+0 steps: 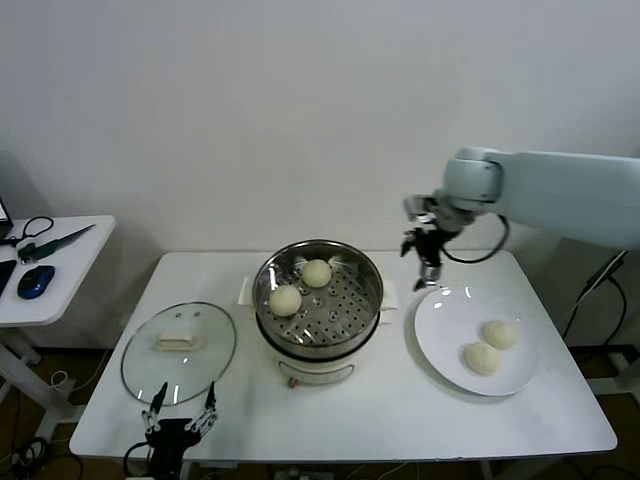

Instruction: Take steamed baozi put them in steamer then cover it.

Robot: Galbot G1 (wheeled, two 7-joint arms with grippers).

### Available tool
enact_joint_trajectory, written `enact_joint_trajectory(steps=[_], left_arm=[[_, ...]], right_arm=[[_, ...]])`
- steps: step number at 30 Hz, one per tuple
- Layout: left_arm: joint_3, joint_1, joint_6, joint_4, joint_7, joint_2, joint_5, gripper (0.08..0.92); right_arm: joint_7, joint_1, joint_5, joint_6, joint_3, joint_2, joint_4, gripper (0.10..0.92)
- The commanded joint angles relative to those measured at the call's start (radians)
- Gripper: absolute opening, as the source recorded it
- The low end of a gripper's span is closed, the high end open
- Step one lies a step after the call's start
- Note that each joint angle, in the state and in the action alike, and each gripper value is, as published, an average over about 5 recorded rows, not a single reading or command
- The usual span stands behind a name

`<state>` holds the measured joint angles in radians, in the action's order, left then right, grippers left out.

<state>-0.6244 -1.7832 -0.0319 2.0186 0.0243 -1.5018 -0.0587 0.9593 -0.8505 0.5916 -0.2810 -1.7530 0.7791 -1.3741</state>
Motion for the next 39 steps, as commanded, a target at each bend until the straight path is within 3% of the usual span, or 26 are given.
enact_joint_trajectory(steps=[1,9,30,39], left_arm=[[-0.001,0.002,0.001,-0.001,-0.001,-0.002,-0.001,0.823],[-0.002,-0.001,0.001,-0.008,0.000,-0.009,0.003,0.823],[-0.003,-0.016,-0.005,-0.014,0.003,-0.009,0.012,0.823],[-0.004,-0.019,-0.006,-0.011,0.005,-0.010,0.019,0.823]], right_arm=[[0.050,0.257,-0.243,0.044,0.119,-0.275,0.001,0.823],[0.015,0.490,-0.372,0.024,0.314,-0.260,0.049,0.823],[-0.080,0.697,-0.441,-0.013,0.522,-0.193,0.116,0.823],[-0.059,0.665,-0.420,-0.018,0.512,-0.198,0.097,0.690]])
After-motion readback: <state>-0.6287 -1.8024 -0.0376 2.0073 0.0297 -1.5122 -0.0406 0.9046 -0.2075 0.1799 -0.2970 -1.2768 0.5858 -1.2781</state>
